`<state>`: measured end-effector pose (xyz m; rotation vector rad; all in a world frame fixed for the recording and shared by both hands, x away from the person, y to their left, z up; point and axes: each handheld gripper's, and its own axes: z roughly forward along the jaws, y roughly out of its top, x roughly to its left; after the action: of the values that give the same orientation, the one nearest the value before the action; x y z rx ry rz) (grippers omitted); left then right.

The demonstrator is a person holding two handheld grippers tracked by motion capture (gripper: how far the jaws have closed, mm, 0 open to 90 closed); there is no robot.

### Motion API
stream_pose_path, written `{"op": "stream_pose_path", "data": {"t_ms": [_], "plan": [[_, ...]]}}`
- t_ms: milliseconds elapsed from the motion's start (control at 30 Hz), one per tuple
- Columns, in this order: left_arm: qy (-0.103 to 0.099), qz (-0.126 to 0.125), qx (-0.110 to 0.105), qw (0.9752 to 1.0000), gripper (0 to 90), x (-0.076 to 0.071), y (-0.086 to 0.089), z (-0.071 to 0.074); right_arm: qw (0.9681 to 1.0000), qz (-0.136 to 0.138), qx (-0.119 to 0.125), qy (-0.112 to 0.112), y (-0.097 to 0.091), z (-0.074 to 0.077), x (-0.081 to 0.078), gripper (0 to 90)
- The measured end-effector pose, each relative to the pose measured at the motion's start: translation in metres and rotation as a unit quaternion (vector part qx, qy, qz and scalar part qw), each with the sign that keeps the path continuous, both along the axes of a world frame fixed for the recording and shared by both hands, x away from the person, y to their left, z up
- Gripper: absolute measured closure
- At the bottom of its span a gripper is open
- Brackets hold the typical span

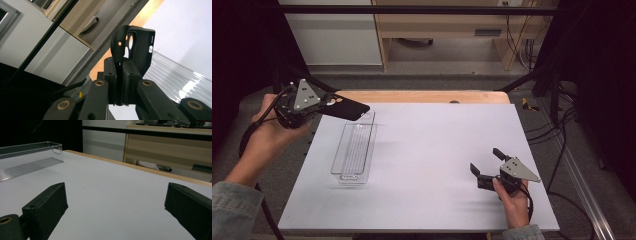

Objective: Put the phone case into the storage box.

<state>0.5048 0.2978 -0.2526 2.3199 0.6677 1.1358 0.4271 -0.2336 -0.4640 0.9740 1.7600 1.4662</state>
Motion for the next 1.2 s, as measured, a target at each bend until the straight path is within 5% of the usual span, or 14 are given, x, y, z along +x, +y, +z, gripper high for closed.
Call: {"op": "stream_pose_path", "data": {"t_ms": [267,1200], "plan": [[-0.003,-0.001,0.015,0.9999,83.3,0.003,0.000,-0.003,0.9994,0.005,0.034,0.008,0.002,0.000,-0.001,4.2],[0.011,-0.010,0.085,0.9963,83.3,0.016,-0.014,-0.018,0.9998,0.012,0.010,-0.009,0.007,-0.001,-0.003,4.2]]}}
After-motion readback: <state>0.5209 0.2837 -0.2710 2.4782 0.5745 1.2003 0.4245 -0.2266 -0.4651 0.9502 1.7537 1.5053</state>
